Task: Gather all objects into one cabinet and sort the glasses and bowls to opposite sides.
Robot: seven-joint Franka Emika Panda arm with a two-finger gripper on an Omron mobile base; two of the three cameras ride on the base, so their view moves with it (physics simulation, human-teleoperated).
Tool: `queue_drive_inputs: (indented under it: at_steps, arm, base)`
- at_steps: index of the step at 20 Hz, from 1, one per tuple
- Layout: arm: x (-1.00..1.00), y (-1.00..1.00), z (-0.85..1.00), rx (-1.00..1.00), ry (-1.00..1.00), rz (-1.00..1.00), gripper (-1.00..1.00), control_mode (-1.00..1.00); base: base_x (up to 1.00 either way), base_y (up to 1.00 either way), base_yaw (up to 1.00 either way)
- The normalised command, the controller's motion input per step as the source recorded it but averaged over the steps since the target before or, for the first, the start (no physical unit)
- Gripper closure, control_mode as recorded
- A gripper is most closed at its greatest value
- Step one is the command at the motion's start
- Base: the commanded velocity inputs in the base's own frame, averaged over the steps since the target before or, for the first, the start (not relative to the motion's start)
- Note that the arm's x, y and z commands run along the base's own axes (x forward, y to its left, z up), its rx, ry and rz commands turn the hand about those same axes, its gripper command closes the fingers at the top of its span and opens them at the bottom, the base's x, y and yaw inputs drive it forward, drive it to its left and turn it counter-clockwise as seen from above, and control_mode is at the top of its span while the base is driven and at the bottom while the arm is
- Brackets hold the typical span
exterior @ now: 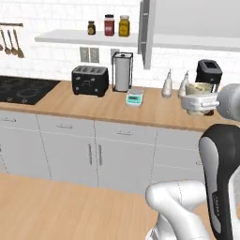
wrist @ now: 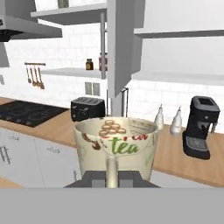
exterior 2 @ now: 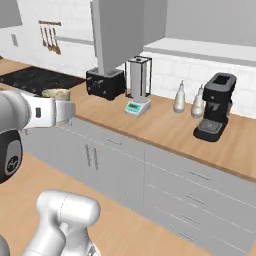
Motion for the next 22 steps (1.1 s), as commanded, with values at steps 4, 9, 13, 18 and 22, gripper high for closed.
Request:
queue_drive_inputs:
  at_steps: [4, 9, 13, 18, 22]
  arm:
    - [0.00, 0.00, 0.00, 0.00, 0.00, 0.00, 1.00, 1.00]
    - [0.00, 0.00, 0.00, 0.00, 0.00, 0.00, 1.00, 1.00]
    - [0.00, 0.00, 0.00, 0.00, 0.00, 0.00, 1.00, 1.00]
    - [0.00, 0.00, 0.00, 0.00, 0.00, 0.00, 1.00, 1.00]
    - [0.00, 0.00, 0.00, 0.00, 0.00, 0.00, 1.00, 1.00]
  base:
    - [-0.26, 0.23, 1.00]
    - [-0.12, 0.33, 1.00]
    - [0.13, 0.33, 0.80]
    - [0.54, -0.25, 0.39]
    - [0.87, -0.57, 0.33]
